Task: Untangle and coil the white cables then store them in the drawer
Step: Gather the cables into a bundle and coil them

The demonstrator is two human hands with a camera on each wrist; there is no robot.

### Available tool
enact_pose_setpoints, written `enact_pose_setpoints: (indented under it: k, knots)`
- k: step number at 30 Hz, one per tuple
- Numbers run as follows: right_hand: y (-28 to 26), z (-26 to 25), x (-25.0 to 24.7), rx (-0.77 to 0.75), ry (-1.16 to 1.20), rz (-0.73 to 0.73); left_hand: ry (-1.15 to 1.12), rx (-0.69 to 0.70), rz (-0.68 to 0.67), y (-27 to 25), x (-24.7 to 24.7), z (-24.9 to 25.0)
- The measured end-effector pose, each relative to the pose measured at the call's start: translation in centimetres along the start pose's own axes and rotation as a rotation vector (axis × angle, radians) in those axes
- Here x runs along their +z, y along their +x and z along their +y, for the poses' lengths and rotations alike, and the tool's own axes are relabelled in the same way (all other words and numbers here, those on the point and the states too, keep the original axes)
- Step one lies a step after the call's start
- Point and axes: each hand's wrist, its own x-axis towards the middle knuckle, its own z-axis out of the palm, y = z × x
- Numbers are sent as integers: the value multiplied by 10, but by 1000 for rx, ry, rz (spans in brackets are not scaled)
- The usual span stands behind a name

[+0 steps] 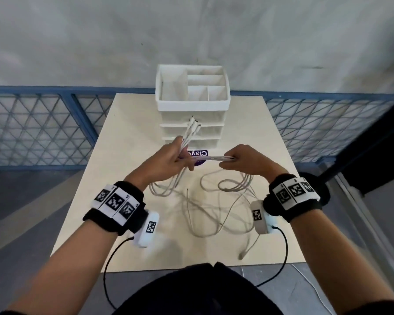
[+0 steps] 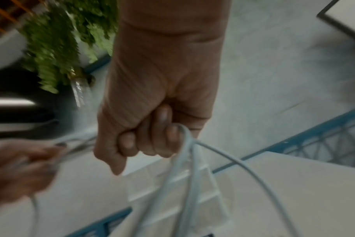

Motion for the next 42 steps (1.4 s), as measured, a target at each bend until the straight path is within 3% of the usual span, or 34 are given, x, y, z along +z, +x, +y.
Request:
enact_pose_setpoints:
  k: [6, 10, 12, 15, 18, 21, 24, 29, 33, 36, 39, 42]
  knots:
    - [-12, 44, -7, 182, 207, 89, 3, 67, 166, 1, -30, -5]
    - [-20, 58, -20, 296, 169, 145, -37, 32, 369, -7, -48, -18]
    - [-21, 64, -24, 305, 158, 185, 13, 1, 397, -9, -54, -23]
    - [-16, 68, -31, 283, 164, 265, 47, -11, 409, -9, -53, -28]
    - [-14, 68, -41, 219, 220, 240, 57, -21, 454, -9, -57, -31]
    - [-17, 67, -45, 90, 487, 159, 48, -31, 516, -10, -66, -35]
    - [-21, 65, -46, 1, 647, 170, 39, -13, 532, -9, -73, -30]
    - [-14, 88, -44, 46, 535, 285, 134, -44, 510, -1, -74, -18]
    - [-14, 95, -46, 141, 160, 478, 195, -61, 520, 4, -71, -10]
    - [-15, 97, -44, 139, 275, 609, 217, -66, 566, 9, -72, -3]
    - [-14, 107, -41, 167, 439, 610, 216, -73, 616, 10, -76, 0]
    - [-18, 116, -35, 218, 307, 504, 218, -71, 614, 9, -78, 0]
